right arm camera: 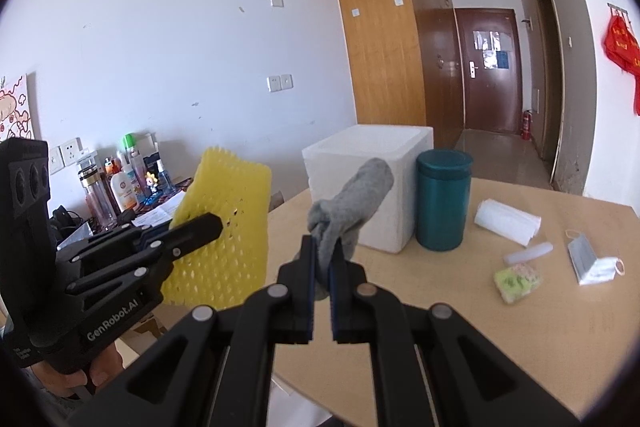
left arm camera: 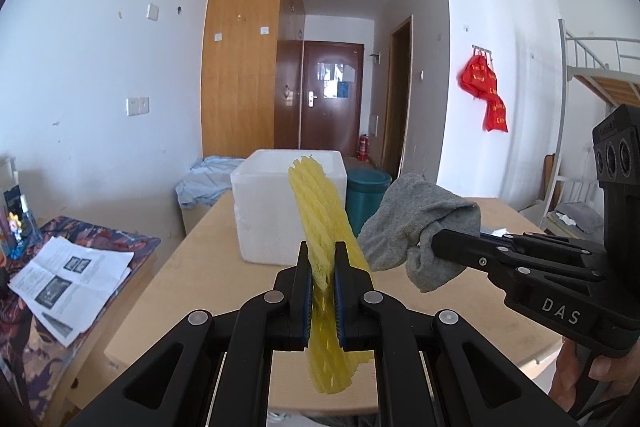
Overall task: Organize soft objects
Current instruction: 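Carry the yellow net and grey sock over the white foam box with both tools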
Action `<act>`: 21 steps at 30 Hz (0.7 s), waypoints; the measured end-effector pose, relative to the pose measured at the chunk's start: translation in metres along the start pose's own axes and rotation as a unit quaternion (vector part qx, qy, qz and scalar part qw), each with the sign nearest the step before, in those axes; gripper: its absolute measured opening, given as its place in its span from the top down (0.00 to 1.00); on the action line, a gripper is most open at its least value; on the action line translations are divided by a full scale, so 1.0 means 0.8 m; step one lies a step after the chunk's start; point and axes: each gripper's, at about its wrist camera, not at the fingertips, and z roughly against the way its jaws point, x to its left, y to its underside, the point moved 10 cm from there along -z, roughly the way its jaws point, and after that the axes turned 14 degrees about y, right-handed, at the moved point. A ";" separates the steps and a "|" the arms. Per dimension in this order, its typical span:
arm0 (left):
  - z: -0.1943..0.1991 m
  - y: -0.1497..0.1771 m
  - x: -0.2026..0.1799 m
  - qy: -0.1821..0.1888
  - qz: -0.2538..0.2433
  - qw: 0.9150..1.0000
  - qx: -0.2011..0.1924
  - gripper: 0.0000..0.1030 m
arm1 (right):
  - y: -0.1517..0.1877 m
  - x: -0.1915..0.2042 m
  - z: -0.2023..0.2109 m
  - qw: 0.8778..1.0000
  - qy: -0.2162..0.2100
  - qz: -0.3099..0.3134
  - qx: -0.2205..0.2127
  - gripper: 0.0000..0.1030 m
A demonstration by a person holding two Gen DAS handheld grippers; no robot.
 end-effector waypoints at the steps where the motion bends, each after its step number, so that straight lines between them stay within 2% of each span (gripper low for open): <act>1: -0.005 -0.005 0.003 -0.001 0.001 1.000 -0.002 0.91 | -0.006 -0.001 -0.004 1.000 0.000 0.002 -0.001 0.92; 11: -0.042 -0.043 0.036 -0.017 0.009 1.000 -0.005 0.91 | -0.049 -0.010 -0.032 1.000 -0.001 0.005 -0.011 0.92; 21: -0.078 -0.068 0.061 -0.024 0.018 1.000 0.005 0.91 | -0.075 -0.015 -0.067 1.000 -0.004 0.010 0.001 0.92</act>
